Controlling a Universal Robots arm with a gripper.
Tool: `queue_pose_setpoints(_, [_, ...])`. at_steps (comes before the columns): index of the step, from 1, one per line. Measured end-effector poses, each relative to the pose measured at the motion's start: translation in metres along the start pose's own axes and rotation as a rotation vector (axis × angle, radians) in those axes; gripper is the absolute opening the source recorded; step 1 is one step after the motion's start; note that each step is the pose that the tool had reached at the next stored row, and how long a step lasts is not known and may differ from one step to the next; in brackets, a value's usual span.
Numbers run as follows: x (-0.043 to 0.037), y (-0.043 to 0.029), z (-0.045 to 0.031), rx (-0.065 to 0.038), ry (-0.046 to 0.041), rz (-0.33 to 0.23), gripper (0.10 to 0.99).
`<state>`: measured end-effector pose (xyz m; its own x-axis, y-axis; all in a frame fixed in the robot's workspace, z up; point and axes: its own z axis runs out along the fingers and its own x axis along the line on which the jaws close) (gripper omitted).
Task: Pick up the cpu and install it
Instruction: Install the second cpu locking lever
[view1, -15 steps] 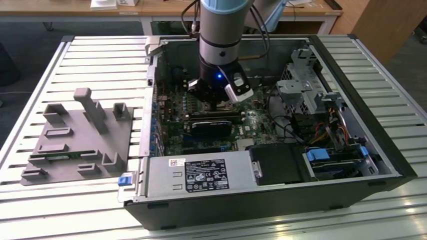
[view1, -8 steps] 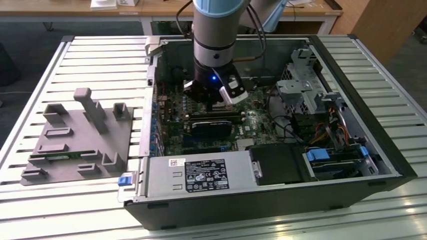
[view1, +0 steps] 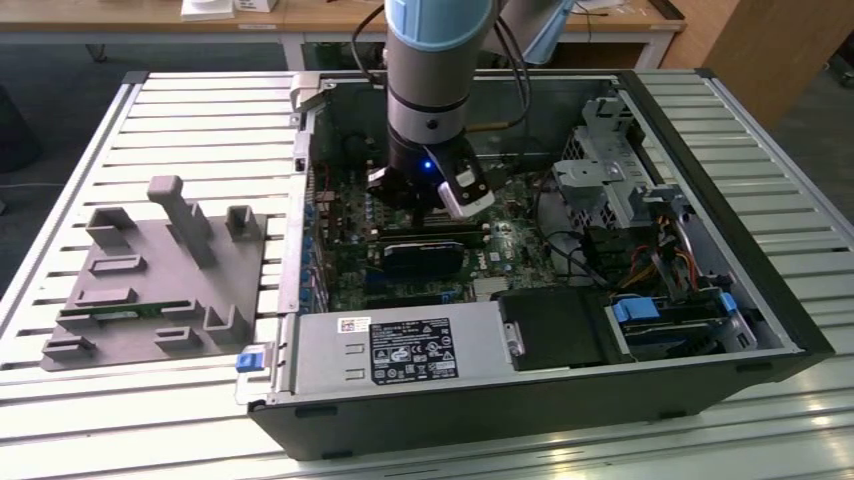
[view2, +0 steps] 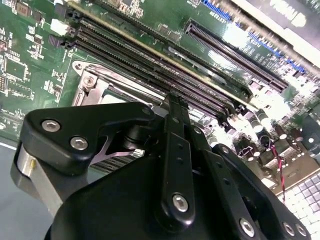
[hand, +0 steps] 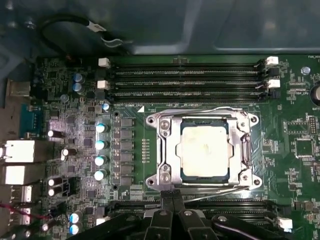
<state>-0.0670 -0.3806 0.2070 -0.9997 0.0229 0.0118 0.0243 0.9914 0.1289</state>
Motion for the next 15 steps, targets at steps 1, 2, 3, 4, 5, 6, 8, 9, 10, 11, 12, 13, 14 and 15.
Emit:
queue_pose_setpoints(1, [0.0003, -0.0014, -0.0001, -0.003, 0.0, 0.0, 0.106])
queue_pose_setpoints(2, [0.0013, -0.0023, -0.0002, -0.005, -0.0001, 0.0, 0.106])
queue_pose_setpoints(3, [0.0025, -0.0032, -0.0003, -0.008, 0.0001, 0.0, 0.106])
queue_pose_setpoints(4, [0.0037, -0.0041, -0.0004, -0.011, 0.0001, 0.0, 0.106])
queue_pose_setpoints(5, [0.0051, -0.0049, -0.0005, -0.015, 0.0002, 0.0, 0.106])
queue_pose_setpoints(6, [0.0062, -0.0054, -0.0006, -0.018, 0.0004, 0.0, 0.106])
queue_pose_setpoints(8, [0.0089, -0.0058, -0.0004, -0.029, 0.0007, 0.0, 0.106])
queue_pose_setpoints(9, [0.0104, -0.006, -0.0002, -0.036, 0.0007, 0.0, 0.106])
queue_pose_setpoints(10, [0.0117, -0.0063, 0.0003, -0.045, 0.001, 0.0, 0.106])
queue_pose_setpoints(11, [0.0124, -0.0064, 0.0009, -0.052, 0.0012, 0.0, 0.106])
queue_pose_setpoints(12, [0.0127, -0.0065, 0.0016, -0.058, 0.0013, -0.001, 0.106])
queue_pose_setpoints(13, [0.0127, -0.0066, 0.0024, -0.066, 0.0014, -0.001, 0.106])
queue_pose_setpoints(14, [0.0127, -0.0067, 0.0033, -0.072, 0.0015, -0.001, 0.106])
queue_pose_setpoints(15, [0.0127, -0.0068, 0.0044, -0.078, 0.0016, -0.001, 0.106])
